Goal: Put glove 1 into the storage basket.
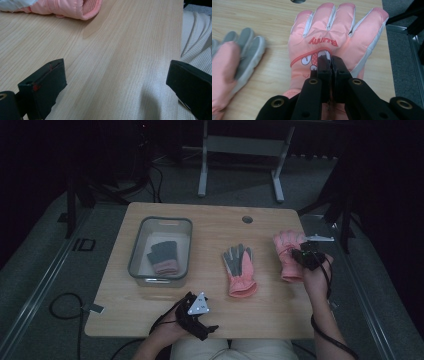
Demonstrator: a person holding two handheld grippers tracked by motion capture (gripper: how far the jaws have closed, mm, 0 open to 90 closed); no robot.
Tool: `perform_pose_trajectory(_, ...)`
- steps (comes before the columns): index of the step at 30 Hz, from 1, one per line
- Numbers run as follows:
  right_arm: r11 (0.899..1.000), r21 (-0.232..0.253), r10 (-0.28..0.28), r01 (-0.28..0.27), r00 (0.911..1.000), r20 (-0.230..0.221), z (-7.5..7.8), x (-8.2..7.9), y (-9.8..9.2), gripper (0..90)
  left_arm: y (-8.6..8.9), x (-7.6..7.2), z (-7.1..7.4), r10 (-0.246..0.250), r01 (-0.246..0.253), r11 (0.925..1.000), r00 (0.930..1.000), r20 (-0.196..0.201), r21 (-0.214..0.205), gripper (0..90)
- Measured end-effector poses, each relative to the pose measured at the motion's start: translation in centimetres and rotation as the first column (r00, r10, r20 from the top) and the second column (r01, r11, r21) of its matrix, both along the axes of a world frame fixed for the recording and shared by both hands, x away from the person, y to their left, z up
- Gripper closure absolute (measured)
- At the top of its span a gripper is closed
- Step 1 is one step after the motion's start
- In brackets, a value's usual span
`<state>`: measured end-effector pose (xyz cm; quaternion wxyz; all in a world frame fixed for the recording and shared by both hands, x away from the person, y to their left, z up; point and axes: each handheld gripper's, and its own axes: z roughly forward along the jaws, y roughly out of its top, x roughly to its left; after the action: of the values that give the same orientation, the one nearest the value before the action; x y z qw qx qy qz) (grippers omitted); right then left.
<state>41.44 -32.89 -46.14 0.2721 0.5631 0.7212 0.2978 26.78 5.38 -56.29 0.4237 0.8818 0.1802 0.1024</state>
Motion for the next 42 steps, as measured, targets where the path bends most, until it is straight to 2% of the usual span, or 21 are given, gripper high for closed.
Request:
perform_pose_trajectory(4,0.999,0.024,-0.042,0.042,0.9991,0.008,0.0,-1.8,0.2,86.3,0.0,0.0,0.0,-0.002,0.002,1.0,1.0,0.002,0.001,2.1)
perform_pose_trajectory(11,0.996,0.052,-0.074,0.075,0.9971,-0.014,-1.9,-3.9,0.5,86.4,0.0,-0.1,-0.1,-0.005,0.005,1.0,1.0,0.008,0.005,2.1)
perform_pose_trajectory(20,0.992,0.066,-0.1,0.103,0.9939,-0.046,-3.6,-2.8,0.0,85.7,0.0,-0.1,-0.1,-0.005,0.005,1.0,1.0,0.007,0.007,2.1)
perform_pose_trajectory(25,0.991,0.067,-0.108,0.114,0.9908,-0.081,-5.6,-2.1,-0.2,84.5,0.0,0.0,-0.1,-0.003,0.002,1.0,1.0,0.005,0.006,2.1)
perform_pose_trajectory(32,0.995,0.067,-0.07,0.076,0.9939,-0.086,-5.9,-1.9,-0.6,79.4,0.1,0.0,-0.2,-0.003,0.003,1.0,1.0,0.002,0.004,2.1)
perform_pose_trajectory(36,0.998,0.057,-0.024,0.029,0.9963,-0.082,-5.2,-2.0,-1.1,71.2,0.1,0.0,-0.2,-0.003,0.003,1.0,1.0,0.0,0.004,2.1)
perform_pose_trajectory(42,0.997,0.029,0.074,-0.072,0.9946,-0.073,-3.4,-2.0,-2.4,66.4,0.1,0.1,-0.2,-0.004,0.004,1.0,1.0,0.001,0.007,2.1)
